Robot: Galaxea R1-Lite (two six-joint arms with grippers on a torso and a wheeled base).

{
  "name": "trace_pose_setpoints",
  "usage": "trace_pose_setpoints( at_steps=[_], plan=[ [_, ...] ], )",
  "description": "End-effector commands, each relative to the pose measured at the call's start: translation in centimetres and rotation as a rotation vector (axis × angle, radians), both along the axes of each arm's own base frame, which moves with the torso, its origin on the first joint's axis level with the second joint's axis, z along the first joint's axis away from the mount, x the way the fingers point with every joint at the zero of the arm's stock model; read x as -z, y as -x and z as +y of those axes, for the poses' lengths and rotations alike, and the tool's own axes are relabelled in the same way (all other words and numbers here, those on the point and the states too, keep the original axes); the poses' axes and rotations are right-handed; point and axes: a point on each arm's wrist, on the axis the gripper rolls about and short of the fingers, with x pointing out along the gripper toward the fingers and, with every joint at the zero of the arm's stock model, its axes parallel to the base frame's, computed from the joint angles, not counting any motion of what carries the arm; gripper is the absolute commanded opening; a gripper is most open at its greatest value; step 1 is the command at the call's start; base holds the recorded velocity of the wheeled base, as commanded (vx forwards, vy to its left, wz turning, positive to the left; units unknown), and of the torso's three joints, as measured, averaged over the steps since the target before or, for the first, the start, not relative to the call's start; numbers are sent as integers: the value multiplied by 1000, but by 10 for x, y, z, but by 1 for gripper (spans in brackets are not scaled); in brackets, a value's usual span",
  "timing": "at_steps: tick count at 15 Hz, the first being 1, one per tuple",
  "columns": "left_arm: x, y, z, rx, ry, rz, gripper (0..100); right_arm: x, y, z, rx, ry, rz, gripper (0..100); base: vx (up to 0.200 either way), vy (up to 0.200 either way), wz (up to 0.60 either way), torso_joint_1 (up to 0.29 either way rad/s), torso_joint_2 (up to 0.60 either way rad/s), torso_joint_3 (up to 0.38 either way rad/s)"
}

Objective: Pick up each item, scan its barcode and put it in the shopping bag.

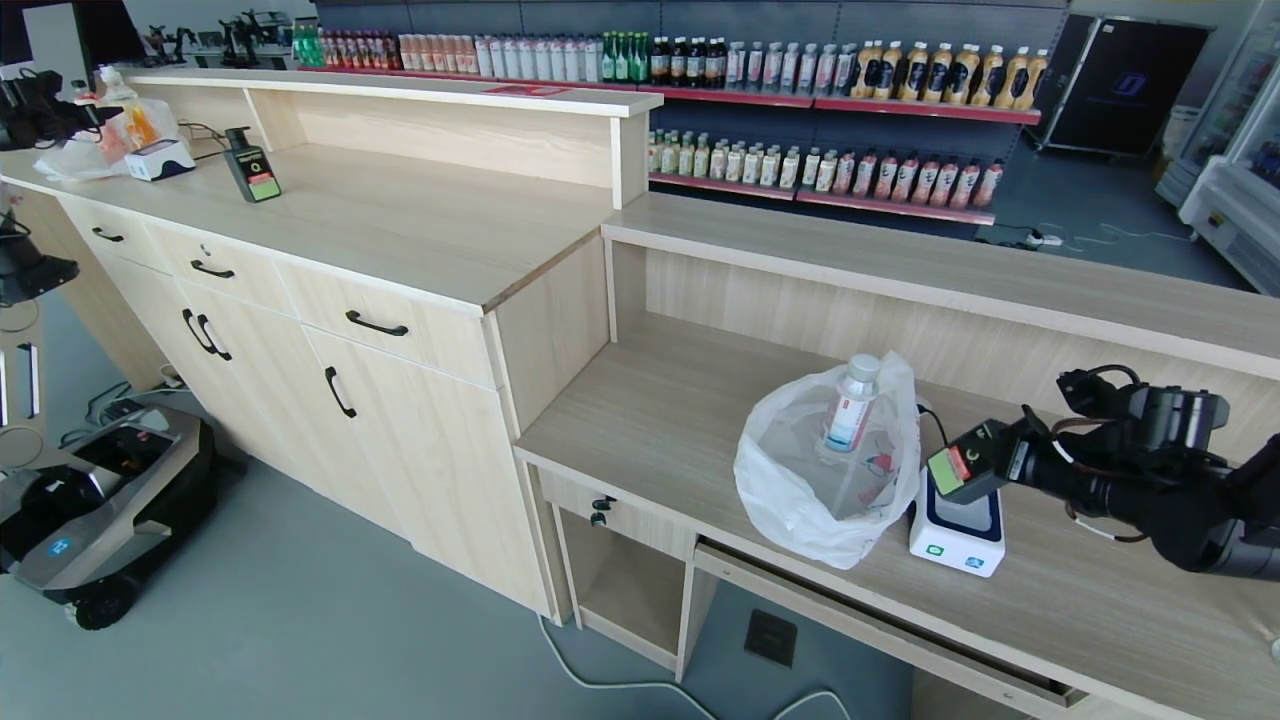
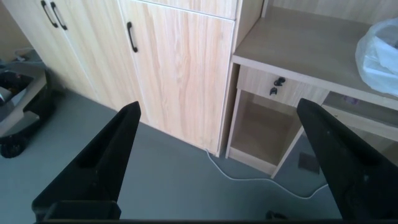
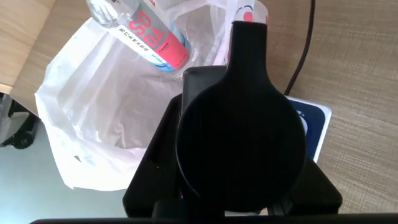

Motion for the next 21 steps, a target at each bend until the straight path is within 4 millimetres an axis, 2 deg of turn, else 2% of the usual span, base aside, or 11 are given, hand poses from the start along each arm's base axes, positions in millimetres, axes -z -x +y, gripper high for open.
trace_pose_setpoints(
  at_steps=[1,2,3,5,8,11,14,18,21],
  plan=[
    [0,0,0,0,0,0,100,-37,50,14,-82,240,-77,0,0,0,0,0,0,0],
    [0,0,0,0,0,0,100,-49,74,14,-107,394,-96,0,0,0,0,0,0,0],
    [0,0,0,0,0,0,100,-62,89,4,-93,526,-98,0,0,0,0,0,0,0],
    [0,0,0,0,0,0,100,-80,107,-4,-91,700,-141,0,0,0,0,0,0,0],
    [0,0,0,0,0,0,100,-94,119,-6,-90,802,-206,0,0,0,0,0,0,0],
    [0,0,0,0,0,0,100,-92,119,3,-124,810,-214,0,0,0,600,4,1,2],
    [0,0,0,0,0,0,100,-81,107,11,-179,776,-200,0,0,0,600,9,1,-1],
    [0,0,0,0,0,0,100,-34,77,20,-233,610,-67,0,0,0,0,0,0,0],
    [0,0,0,0,0,0,100,-9,58,23,-249,533,-1,0,0,0,0,0,0,0]
  ],
)
